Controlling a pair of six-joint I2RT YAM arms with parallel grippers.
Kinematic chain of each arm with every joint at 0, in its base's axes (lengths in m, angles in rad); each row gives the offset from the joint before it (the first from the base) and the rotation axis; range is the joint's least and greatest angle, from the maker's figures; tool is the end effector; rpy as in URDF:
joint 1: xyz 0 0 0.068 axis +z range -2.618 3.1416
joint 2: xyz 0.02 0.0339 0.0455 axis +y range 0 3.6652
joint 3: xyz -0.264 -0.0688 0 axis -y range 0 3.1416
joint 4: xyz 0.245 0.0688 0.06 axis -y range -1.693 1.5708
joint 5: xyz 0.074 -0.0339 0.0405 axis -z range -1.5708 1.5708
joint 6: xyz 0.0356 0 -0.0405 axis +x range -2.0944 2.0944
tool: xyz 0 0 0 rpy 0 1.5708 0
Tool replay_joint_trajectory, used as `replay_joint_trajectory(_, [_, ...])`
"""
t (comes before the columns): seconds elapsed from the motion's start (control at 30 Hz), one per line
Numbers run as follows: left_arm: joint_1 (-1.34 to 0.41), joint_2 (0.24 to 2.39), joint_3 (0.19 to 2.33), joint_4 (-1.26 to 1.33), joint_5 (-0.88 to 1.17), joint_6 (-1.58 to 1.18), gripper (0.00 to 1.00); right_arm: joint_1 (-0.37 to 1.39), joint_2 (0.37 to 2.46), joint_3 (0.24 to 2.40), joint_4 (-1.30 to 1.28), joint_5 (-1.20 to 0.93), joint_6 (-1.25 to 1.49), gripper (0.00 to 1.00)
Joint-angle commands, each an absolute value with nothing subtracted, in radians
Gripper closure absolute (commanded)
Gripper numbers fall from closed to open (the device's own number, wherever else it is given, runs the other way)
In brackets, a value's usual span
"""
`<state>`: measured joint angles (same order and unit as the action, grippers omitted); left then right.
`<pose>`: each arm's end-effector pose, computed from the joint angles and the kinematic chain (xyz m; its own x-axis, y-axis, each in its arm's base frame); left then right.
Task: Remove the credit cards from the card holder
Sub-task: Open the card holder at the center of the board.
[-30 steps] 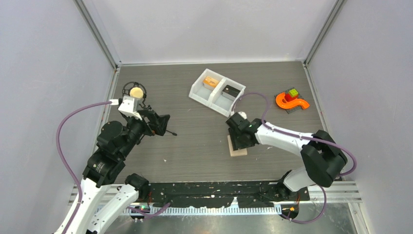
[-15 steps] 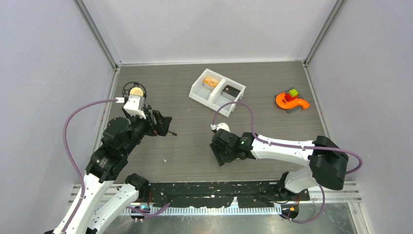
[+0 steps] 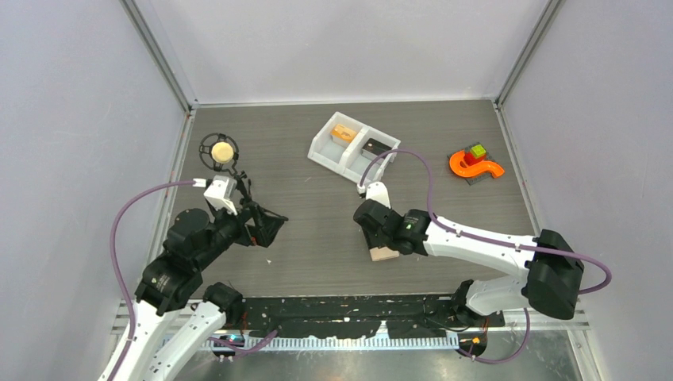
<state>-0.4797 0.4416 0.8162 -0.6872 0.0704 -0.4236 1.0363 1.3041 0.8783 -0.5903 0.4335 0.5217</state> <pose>0.0801 -0.0445 0.3381 -0.4624 -0.2217 -0.8585 0.3617 0.8369 -0.4108 0.1424 0.2112 0.2312 -0.7084 -0.3089 -0.6346 -0.3635 0.9304 -0.0471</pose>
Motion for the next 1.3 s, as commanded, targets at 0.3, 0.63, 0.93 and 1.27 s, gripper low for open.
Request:
replay_joint_trajectory(0.3, [-0.483, 0.400, 0.712, -0.676, 0.145, -0.488, 0.01, 0.900, 1.321, 0.797, -0.455, 0.368, 0.493, 0.55])
replay_joint_trajectory(0.63, [-0.483, 0.416, 0.689, -0.652, 0.139, -0.558, 0.01, 0.849, 1.363, 0.744, -0.375, 0.337, 0.476, 0.61])
replay_joint_trajectory(0.93, [-0.483, 0.411, 0.670, -0.623, 0.104, -0.568, 0.01, 0.848, 1.383, 0.745, -0.366, 0.305, 0.483, 0.65])
replay_joint_trajectory(1.27, [-0.484, 0.365, 0.651, -0.606, 0.049, -0.596, 0.01, 0.850, 1.391, 0.729, -0.383, 0.265, 0.514, 0.64])
